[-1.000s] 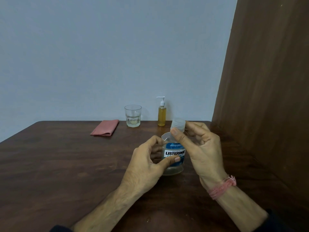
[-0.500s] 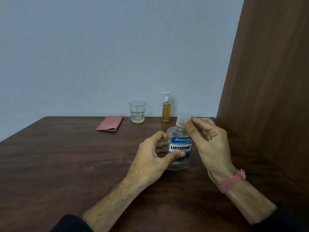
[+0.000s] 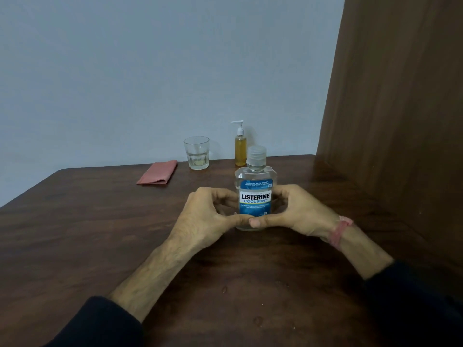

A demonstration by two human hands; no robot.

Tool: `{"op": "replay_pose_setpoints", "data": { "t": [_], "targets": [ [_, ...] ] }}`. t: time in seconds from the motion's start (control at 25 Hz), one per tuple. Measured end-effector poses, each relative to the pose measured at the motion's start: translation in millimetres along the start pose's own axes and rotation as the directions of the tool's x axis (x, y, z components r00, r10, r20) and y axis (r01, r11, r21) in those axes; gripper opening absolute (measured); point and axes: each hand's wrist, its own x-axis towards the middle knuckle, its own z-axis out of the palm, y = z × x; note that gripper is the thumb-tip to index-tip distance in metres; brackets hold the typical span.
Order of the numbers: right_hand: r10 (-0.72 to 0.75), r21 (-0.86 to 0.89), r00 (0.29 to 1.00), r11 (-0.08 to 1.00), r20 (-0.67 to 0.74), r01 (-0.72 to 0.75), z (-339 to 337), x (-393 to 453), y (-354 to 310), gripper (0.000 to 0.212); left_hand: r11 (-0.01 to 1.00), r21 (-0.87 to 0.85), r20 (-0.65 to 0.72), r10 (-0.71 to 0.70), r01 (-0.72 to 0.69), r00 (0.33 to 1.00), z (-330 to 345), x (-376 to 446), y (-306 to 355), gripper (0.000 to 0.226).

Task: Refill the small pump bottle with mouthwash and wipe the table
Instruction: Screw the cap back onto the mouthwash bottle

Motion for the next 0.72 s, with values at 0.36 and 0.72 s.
{"op": "replay_pose_setpoints", "data": {
  "t": [0.36, 0.72],
  "targets": [
    [0.112, 0.079, 0.986, 0.992, -0.124, -0.102, -44.4, 10.6, 47.7, 0.050, 1.000, 0.002, -0.065, 0.030, -0.030, 0.997, 52.5, 42.5, 27.4, 0.047],
    [0.367, 0.199, 0.912, 0.922, -0.180, -0.332, -138.4, 137.9, 115.0, 0.040, 0.956, 0.285, -0.121, 0.106, -0.068, 0.987, 138.1, 205.6, 40.4, 0.059]
  ]
}}
